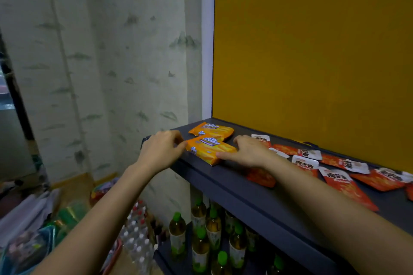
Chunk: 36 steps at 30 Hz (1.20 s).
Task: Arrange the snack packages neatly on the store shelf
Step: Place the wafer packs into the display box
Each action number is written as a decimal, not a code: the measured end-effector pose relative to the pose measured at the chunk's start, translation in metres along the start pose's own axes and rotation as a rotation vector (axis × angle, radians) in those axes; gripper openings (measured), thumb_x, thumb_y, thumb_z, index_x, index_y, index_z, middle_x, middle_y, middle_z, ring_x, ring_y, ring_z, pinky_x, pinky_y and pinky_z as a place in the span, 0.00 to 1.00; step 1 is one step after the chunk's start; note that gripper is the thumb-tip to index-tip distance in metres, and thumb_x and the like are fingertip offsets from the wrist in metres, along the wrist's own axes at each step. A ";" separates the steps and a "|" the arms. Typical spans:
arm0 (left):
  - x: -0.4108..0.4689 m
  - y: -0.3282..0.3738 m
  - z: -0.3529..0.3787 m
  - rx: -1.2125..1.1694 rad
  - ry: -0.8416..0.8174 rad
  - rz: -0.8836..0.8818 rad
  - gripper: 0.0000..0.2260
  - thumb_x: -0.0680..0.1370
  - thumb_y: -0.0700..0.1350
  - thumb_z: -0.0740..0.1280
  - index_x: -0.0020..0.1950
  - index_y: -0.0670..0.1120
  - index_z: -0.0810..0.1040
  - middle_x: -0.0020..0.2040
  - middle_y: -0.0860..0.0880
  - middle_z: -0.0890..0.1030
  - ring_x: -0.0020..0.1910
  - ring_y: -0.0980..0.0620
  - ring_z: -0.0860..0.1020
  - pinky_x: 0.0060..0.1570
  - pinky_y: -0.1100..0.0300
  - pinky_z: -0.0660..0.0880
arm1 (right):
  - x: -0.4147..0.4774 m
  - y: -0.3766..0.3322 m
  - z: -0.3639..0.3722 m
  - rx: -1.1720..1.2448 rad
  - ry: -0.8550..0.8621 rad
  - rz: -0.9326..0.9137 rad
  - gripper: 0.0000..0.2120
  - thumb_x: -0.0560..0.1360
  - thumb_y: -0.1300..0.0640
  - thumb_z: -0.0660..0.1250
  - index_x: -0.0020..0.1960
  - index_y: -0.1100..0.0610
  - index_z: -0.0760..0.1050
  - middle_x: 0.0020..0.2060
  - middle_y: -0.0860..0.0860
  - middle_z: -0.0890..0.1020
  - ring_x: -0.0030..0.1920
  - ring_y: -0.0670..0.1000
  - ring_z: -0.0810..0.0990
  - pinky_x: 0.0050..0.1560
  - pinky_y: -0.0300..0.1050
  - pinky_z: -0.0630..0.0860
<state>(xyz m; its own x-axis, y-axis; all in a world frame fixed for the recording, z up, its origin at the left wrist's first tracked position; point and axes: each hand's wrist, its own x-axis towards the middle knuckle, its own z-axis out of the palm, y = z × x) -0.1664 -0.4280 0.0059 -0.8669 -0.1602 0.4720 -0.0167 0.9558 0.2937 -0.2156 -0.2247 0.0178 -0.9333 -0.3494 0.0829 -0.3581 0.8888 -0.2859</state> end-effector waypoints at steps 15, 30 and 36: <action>0.164 -0.076 0.084 -0.229 -0.357 0.099 0.17 0.77 0.57 0.62 0.51 0.44 0.76 0.49 0.44 0.80 0.48 0.47 0.76 0.47 0.55 0.72 | 0.058 -0.038 0.014 0.048 -0.199 0.439 0.44 0.63 0.28 0.65 0.67 0.58 0.66 0.63 0.53 0.74 0.60 0.53 0.74 0.57 0.45 0.70; 0.203 -0.038 0.116 -0.448 -0.553 0.031 0.46 0.62 0.66 0.72 0.68 0.39 0.61 0.66 0.40 0.71 0.63 0.42 0.72 0.61 0.47 0.72 | 0.041 -0.048 -0.001 0.075 0.075 0.581 0.35 0.60 0.39 0.76 0.61 0.54 0.71 0.57 0.50 0.76 0.55 0.51 0.75 0.55 0.45 0.73; 0.217 -0.025 0.114 -0.490 -0.699 -0.039 0.54 0.62 0.59 0.77 0.74 0.38 0.50 0.72 0.39 0.64 0.68 0.40 0.67 0.65 0.47 0.69 | 0.025 -0.028 -0.009 0.351 0.299 0.634 0.27 0.57 0.50 0.81 0.53 0.53 0.76 0.49 0.51 0.82 0.49 0.51 0.80 0.50 0.47 0.76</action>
<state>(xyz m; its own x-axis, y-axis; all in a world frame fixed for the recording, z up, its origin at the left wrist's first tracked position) -0.4109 -0.4581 0.0063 -0.9810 0.1525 -0.1200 0.0250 0.7126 0.7011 -0.2296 -0.2557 0.0361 -0.9422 0.3325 0.0420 0.2283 0.7286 -0.6458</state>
